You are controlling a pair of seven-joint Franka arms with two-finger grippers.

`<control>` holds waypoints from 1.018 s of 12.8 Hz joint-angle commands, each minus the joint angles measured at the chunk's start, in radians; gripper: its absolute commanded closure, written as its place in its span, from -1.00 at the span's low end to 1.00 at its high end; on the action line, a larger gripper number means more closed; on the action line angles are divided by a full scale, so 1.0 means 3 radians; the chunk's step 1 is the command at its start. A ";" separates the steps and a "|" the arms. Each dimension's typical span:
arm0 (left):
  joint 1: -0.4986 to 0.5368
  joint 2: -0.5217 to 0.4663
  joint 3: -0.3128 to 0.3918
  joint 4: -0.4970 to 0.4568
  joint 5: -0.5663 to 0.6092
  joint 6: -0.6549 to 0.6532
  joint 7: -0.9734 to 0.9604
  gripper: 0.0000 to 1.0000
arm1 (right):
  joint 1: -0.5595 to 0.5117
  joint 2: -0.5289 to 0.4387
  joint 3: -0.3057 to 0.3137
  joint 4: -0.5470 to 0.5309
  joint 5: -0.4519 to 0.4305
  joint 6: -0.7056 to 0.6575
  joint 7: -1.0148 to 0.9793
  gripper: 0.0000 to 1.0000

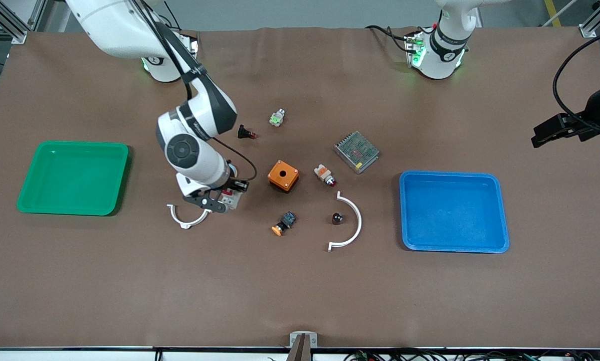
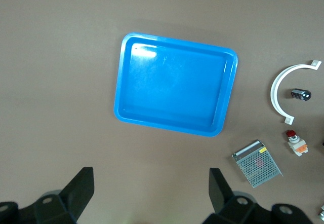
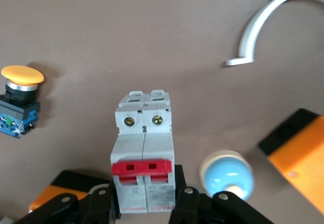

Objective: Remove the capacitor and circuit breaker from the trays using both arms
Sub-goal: 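Lower the breaker onto the table beside the white clamp with the right gripper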

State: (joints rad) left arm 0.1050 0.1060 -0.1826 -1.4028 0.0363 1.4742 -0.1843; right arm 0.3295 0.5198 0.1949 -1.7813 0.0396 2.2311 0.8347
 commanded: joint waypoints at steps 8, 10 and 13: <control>-0.0360 -0.0338 0.0246 -0.0396 -0.0029 0.0174 0.0047 -1.00 | 0.0109 0.0476 -0.0266 0.0303 0.0006 0.0422 0.0005 -0.79; -0.0365 -0.0343 0.0241 -0.0396 -0.0029 0.0153 0.0052 -1.00 | 0.0129 0.0431 -0.0312 0.0288 -0.0126 0.0366 -0.0016 -1.00; -0.0350 -0.0353 0.0200 -0.0401 -0.0197 0.0072 0.0057 -1.00 | 0.0093 0.0120 -0.0312 0.0303 -0.0449 0.0024 -0.0042 -1.00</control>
State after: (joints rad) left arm -0.0012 0.0269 -0.1220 -1.4993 0.0087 1.5060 -0.1835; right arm 0.3513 0.6414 0.1146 -1.6810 -0.0595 2.3041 0.8336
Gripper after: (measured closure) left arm 0.000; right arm 0.004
